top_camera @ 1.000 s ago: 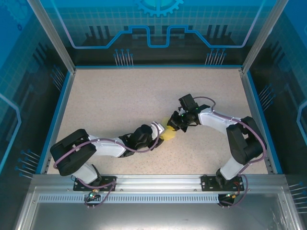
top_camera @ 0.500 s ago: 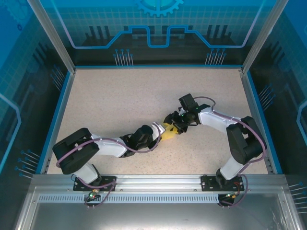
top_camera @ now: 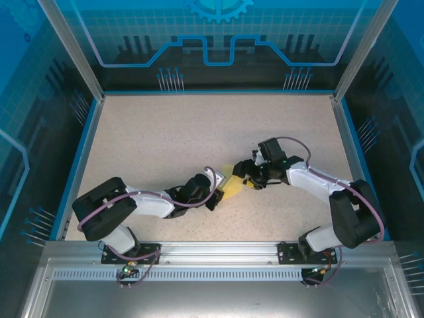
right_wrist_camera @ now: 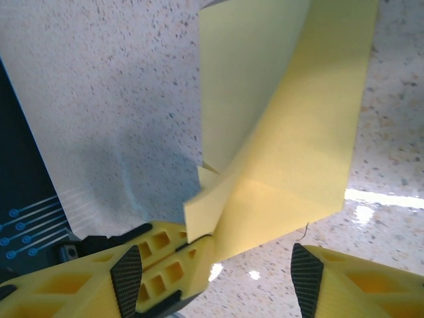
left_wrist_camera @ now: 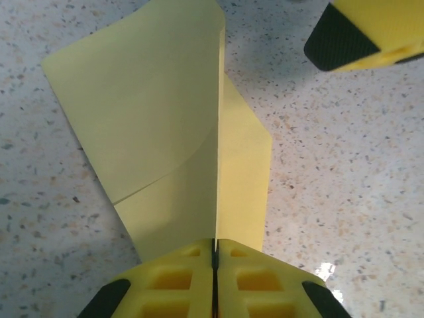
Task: Fold a paper plane with a square sheet of paper (pick it up from the middle)
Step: Fourth fold the wing at the center of the table.
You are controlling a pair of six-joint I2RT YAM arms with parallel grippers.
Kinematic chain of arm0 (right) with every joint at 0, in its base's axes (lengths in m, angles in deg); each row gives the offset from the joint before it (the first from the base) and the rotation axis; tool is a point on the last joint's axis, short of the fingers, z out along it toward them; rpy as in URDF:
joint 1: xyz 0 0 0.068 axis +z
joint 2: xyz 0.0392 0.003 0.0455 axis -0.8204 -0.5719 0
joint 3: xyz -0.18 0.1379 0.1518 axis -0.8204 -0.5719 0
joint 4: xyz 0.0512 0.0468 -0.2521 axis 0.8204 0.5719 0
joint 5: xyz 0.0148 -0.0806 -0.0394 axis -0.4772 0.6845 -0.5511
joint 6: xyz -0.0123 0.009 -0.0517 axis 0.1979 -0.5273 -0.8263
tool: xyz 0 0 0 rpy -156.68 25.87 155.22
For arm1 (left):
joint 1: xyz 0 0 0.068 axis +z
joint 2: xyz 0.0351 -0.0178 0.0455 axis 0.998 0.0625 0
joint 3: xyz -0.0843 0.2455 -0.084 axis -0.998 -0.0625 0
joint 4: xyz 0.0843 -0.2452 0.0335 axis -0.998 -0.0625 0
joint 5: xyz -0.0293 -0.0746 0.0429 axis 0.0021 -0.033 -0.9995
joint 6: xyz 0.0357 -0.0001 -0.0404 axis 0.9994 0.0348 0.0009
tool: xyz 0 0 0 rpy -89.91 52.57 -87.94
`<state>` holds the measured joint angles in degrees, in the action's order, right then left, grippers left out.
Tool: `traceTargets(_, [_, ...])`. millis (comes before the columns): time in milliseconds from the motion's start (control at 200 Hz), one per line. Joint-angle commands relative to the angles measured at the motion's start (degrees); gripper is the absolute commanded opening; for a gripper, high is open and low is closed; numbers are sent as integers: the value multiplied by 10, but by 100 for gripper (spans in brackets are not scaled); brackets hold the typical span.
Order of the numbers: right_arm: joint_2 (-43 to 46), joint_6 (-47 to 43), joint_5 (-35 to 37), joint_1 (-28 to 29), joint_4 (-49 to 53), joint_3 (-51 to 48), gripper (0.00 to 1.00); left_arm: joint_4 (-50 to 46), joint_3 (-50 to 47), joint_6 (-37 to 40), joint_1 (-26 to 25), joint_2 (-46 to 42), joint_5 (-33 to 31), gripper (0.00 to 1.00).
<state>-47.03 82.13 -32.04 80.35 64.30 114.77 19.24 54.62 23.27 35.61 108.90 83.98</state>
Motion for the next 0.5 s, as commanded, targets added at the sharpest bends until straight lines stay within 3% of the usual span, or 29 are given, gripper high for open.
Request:
traceTargets(0, [19,-39,-3,-7,-37,-28,64,-10,-6,-73,-3,-18,36,7])
traceTargets(175, [23,-61,-13,-4,-68,-60,62,-3,-15,-124,-3,-17,45,6])
traceTargets(495, [-24,-67,-18,18,-113,-59,43,16,-29,-182,-2,-4,44,5])
